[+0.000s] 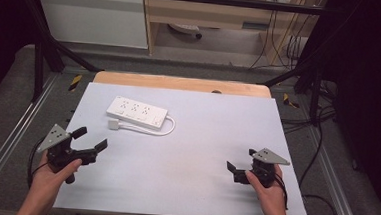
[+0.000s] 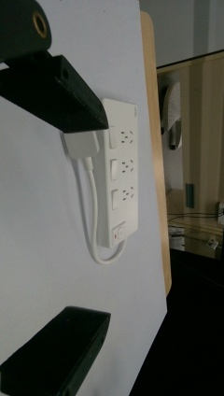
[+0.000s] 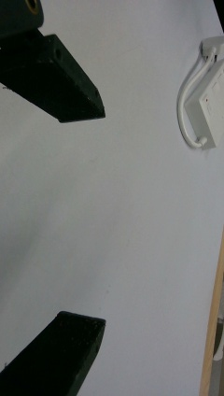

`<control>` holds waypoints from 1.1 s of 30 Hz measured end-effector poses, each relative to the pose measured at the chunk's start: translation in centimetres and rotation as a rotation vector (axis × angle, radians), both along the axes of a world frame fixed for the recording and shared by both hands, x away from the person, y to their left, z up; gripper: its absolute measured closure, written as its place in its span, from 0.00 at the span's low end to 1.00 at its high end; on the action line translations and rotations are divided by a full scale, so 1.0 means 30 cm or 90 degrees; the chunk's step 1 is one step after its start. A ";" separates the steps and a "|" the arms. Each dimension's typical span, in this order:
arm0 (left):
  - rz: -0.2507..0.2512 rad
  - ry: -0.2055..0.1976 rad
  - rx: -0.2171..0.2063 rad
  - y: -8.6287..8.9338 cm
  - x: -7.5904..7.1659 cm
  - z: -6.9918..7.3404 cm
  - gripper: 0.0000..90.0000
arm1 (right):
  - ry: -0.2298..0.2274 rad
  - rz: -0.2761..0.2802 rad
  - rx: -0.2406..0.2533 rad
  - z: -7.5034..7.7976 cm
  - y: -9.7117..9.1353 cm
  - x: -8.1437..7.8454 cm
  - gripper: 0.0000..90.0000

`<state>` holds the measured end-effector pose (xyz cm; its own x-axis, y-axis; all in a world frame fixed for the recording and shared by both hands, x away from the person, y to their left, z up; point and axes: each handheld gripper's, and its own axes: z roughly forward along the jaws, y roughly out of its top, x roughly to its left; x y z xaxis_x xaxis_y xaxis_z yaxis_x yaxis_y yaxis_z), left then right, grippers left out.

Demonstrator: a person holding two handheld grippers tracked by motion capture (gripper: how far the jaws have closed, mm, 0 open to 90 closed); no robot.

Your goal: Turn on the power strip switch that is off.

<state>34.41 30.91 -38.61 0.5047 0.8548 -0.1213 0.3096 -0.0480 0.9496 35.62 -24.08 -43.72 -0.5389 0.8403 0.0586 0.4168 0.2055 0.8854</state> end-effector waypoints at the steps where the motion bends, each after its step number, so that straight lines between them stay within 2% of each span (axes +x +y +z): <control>1: -0.001 0.001 0.002 -0.004 0.008 0.004 0.08 | 0.000 -0.001 0.000 0.001 0.000 -0.001 0.03; 8: -0.010 -0.004 0.016 -0.038 0.066 0.037 0.08 | -0.002 -0.005 -0.001 0.001 -0.002 -0.001 0.03; 17: -0.013 0.008 0.030 -0.067 0.155 0.051 0.08 | -0.003 -0.010 0.003 0.003 -0.008 -0.003 0.03; 23: -0.008 0.011 0.042 -0.073 0.214 0.053 0.09 | -0.002 -0.008 0.003 0.002 -0.007 -0.003 0.03; 33: 0.013 0.010 0.039 -0.075 0.295 0.053 0.09 | -0.004 -0.012 0.008 0.003 -0.008 -0.004 0.03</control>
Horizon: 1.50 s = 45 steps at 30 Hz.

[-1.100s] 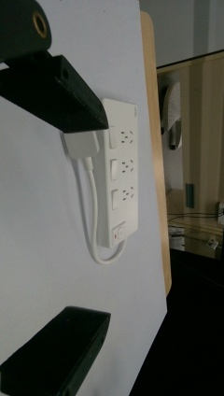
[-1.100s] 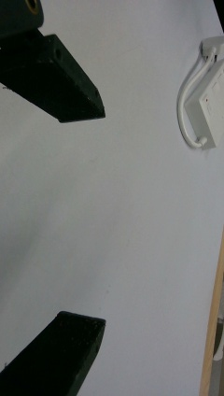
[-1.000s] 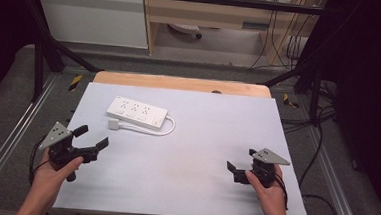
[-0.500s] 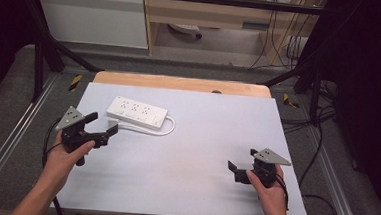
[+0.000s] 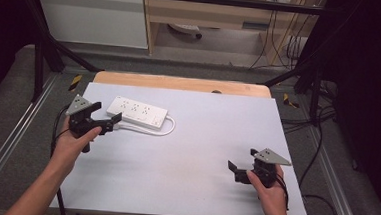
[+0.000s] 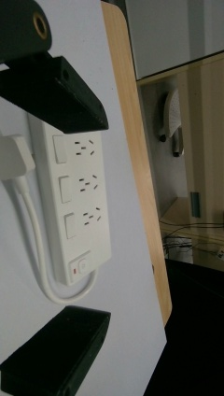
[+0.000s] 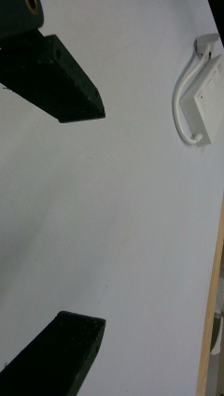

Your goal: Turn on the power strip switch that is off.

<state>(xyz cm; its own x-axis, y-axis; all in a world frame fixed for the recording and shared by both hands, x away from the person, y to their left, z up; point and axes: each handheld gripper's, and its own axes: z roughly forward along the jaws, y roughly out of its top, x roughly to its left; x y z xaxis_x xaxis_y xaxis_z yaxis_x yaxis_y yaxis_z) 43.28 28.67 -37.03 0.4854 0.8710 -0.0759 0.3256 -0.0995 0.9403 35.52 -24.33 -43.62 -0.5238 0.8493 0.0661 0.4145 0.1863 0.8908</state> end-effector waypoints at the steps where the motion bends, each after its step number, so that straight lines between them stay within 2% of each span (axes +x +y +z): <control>1: 0.002 0.000 0.001 0.000 0.006 0.001 0.09 | 0.001 0.000 -0.001 0.000 -0.001 -0.001 0.03; 10: 0.017 -0.007 0.009 -0.008 0.057 0.001 0.09 | -0.001 -0.002 0.003 0.003 -0.003 -0.004 0.03; 25: 0.063 0.009 0.018 0.014 0.133 -0.059 0.10 | -0.003 -0.004 0.008 0.005 -0.007 -0.004 0.03; 45: 0.083 0.032 0.026 0.018 0.179 -0.108 0.11 | -0.002 -0.005 0.009 0.005 -0.011 -0.005 0.03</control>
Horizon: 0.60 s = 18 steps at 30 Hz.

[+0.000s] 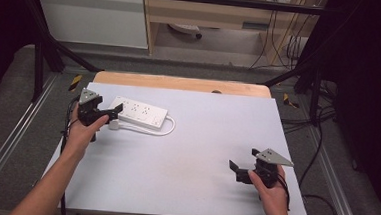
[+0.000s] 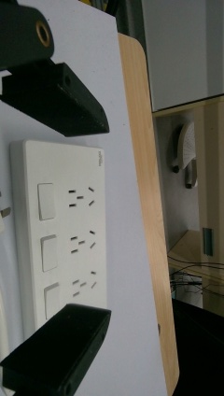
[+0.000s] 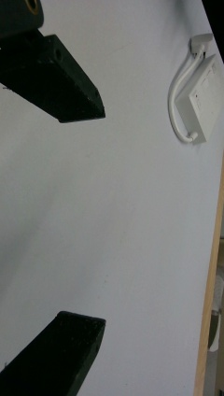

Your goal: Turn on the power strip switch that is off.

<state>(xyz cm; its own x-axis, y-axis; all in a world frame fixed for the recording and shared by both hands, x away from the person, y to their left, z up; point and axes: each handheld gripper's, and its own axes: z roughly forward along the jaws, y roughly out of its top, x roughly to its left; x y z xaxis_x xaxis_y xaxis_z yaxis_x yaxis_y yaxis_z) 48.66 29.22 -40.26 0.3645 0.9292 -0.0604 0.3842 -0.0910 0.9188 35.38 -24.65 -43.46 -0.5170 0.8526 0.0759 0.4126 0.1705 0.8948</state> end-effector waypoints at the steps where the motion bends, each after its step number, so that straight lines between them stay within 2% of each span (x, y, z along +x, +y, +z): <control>1: 0.000 0.001 0.000 0.000 0.001 -0.002 0.11 | 0.000 0.000 0.000 0.000 0.000 0.000 0.03; 5: -0.002 0.007 0.005 -0.003 0.007 -0.010 0.11 | 0.000 0.000 0.000 0.000 0.000 0.000 0.03; 7: -0.002 0.008 0.007 -0.006 0.010 -0.015 0.15 | -0.001 0.000 0.000 0.000 0.000 0.000 0.03; 18: -0.003 0.015 0.019 -0.021 0.025 -0.035 0.15 | -0.002 -0.001 0.002 0.002 -0.004 -0.002 0.03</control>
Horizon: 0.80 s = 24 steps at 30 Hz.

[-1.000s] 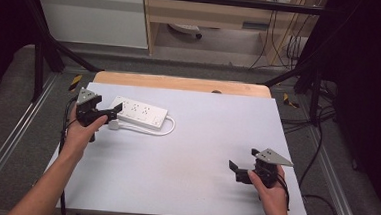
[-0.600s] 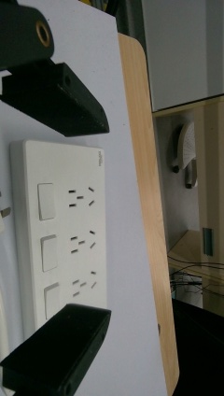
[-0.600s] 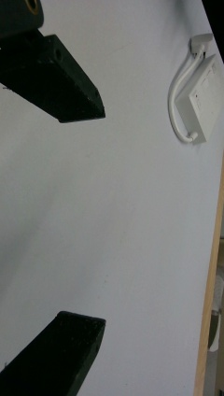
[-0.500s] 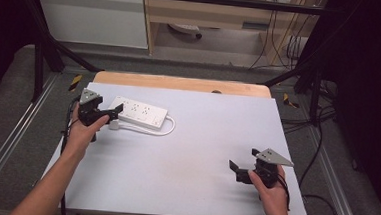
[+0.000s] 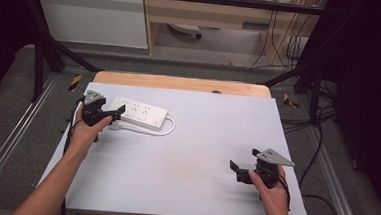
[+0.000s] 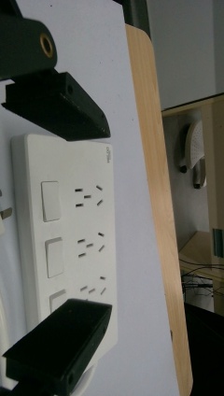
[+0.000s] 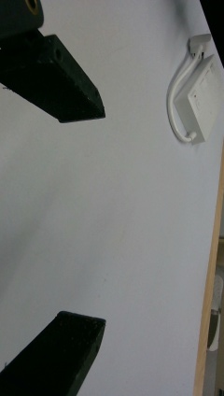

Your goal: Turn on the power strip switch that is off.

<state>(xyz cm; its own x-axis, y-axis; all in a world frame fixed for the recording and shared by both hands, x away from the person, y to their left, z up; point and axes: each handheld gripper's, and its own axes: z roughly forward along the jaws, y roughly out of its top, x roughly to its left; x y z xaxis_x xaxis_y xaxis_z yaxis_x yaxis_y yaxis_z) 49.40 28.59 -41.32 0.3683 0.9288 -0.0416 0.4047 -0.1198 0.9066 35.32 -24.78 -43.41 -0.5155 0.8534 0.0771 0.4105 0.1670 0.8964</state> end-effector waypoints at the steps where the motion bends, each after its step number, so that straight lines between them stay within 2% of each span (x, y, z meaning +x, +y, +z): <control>1: 0.001 0.002 0.001 -0.001 0.001 -0.002 0.16 | 0.000 0.000 0.000 0.000 0.000 0.000 0.03; 13: -0.002 0.006 0.015 -0.023 0.012 -0.019 0.30 | -0.001 -0.001 0.001 0.001 -0.001 0.000 0.03; 24: -0.011 0.005 0.028 -0.023 0.016 -0.028 0.47 | 0.001 -0.001 0.002 0.003 -0.003 -0.001 0.03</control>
<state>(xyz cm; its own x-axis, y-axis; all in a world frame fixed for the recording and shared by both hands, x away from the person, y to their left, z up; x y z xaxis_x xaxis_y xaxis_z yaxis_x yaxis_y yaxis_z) 49.87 27.89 -42.16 0.3835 0.9235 -0.0039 0.4098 -0.1663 0.8969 35.29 -24.87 -43.33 -0.5137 0.8541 0.0808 0.4119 0.1629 0.8966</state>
